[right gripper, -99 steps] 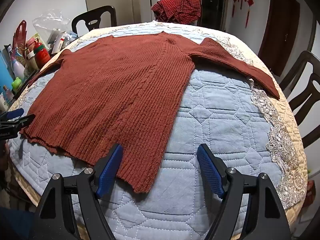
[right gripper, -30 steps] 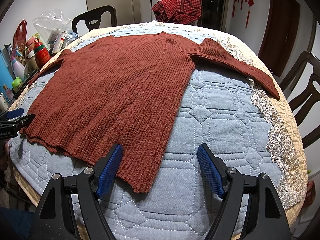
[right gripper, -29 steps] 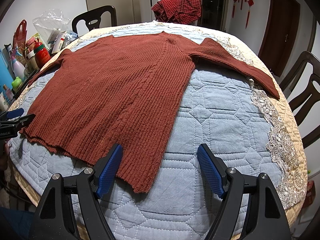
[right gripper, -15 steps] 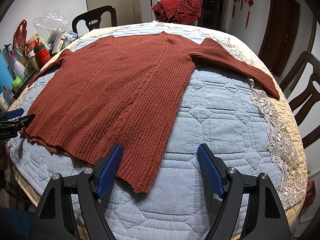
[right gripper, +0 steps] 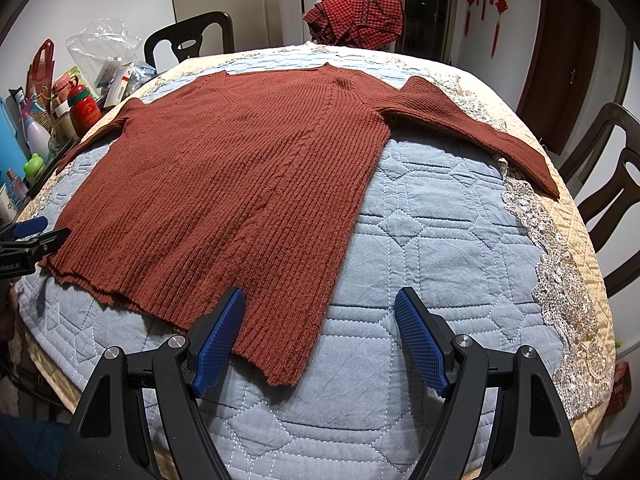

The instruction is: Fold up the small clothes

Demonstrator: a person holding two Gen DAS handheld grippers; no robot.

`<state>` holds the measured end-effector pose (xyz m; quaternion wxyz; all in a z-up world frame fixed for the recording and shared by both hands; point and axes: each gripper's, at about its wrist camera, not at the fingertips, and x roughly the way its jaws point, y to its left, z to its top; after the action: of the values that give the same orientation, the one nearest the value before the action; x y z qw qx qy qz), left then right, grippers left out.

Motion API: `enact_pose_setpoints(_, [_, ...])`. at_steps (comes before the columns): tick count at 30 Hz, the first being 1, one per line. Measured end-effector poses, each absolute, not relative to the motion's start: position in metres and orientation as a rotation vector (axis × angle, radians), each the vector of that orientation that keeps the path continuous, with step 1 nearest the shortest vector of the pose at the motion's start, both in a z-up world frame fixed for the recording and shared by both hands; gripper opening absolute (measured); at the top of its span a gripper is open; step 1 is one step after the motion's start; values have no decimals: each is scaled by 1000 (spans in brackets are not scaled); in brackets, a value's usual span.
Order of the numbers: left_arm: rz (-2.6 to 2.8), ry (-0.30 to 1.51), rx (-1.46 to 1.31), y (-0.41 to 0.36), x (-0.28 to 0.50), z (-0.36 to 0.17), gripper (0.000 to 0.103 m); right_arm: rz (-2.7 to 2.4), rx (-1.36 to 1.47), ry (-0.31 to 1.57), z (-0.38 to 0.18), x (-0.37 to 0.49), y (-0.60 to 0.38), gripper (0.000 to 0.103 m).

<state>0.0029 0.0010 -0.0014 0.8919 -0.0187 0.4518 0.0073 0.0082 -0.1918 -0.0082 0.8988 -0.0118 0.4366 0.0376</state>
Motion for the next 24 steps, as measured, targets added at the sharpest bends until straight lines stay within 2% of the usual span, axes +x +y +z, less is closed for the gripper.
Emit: enact_pose_setpoints(24, [19, 940, -45, 6, 1, -5, 103, 81, -20, 909, -7, 7, -193, 77])
